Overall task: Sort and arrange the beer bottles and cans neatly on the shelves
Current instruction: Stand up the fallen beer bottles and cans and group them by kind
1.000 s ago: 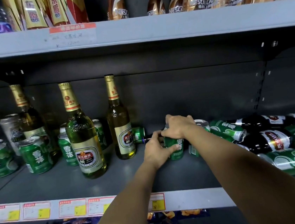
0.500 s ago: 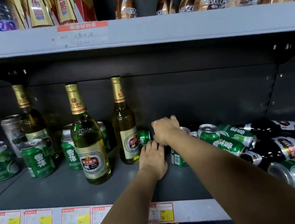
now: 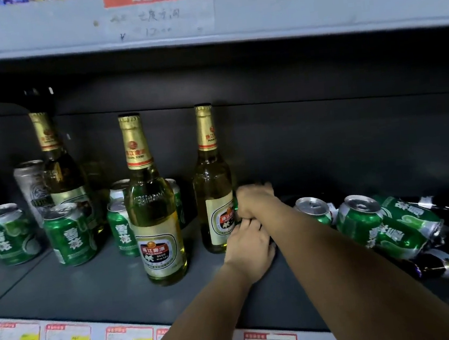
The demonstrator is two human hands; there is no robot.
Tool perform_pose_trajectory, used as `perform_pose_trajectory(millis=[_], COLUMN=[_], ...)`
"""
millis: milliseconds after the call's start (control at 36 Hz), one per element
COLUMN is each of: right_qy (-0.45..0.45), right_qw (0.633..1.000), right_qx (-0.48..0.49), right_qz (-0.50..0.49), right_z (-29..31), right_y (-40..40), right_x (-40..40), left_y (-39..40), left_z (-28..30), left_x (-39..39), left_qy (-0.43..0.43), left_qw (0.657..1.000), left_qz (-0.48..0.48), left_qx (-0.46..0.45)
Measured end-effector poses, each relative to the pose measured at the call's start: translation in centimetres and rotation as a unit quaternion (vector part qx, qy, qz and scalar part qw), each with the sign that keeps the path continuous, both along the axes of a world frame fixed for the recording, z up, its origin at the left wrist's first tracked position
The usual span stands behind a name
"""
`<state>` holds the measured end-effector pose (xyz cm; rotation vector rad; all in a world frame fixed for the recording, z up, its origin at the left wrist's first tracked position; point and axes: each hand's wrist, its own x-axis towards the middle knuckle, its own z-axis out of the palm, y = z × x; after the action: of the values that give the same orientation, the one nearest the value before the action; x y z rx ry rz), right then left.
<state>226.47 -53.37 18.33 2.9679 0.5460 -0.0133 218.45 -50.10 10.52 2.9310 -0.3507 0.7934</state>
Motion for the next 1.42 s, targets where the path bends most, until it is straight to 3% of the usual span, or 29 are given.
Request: perform_pose_trajectory(millis=[111, 222, 444, 750, 917, 1028, 1250, 1417], right_qy=[0.006, -0.002, 0.030, 0.054, 0.068, 0.039, 0.077, -0.039], right_qw=[0.999, 1.000, 0.999, 0.996, 0.987, 0.988, 0.984, 0.978], right_qx=[-0.037, -0.005, 0.031, 0.072, 0.146, 0.147, 0.161, 0.201], right_qz=[-0.020, -0.019, -0.007, -0.005, -0.008, -0.019, -0.004, -0.027], right_z=[0.0, -0.1, 0.6, 2.4, 4.0, 3.7, 3.6, 4.5], right_y=[0.3, 0.0, -1.3, -2.4, -3.3, -4.5, -5.3, -8.3], right_x=[0.4, 0.4, -0.2, 0.1, 0.6, 0.9, 1.1, 0.7], left_y=[-0.2, -0.4, -0.5, -0.5, -1.2, -1.4, -1.9, -2.8], left_z=[0.0, 0.6, -0.5, -0.4, 0.3, 0.1, 0.4, 1.4], left_x=[-0.3, -1.1, -0.6, -0.4, -0.6, -0.6, 0.4, 1.1], left_qy=[0.003, 0.058, 0.096, 0.028, 0.058, 0.043, 0.054, 0.085], left_qw=[1.000, 0.996, 0.995, 0.999, 0.998, 0.999, 0.997, 0.989], left_qz=[0.001, 0.002, 0.015, 0.021, 0.034, 0.023, 0.050, 0.103], left_qx=[-0.020, -0.072, 0.000, 0.020, -0.004, -0.005, 0.011, 0.064])
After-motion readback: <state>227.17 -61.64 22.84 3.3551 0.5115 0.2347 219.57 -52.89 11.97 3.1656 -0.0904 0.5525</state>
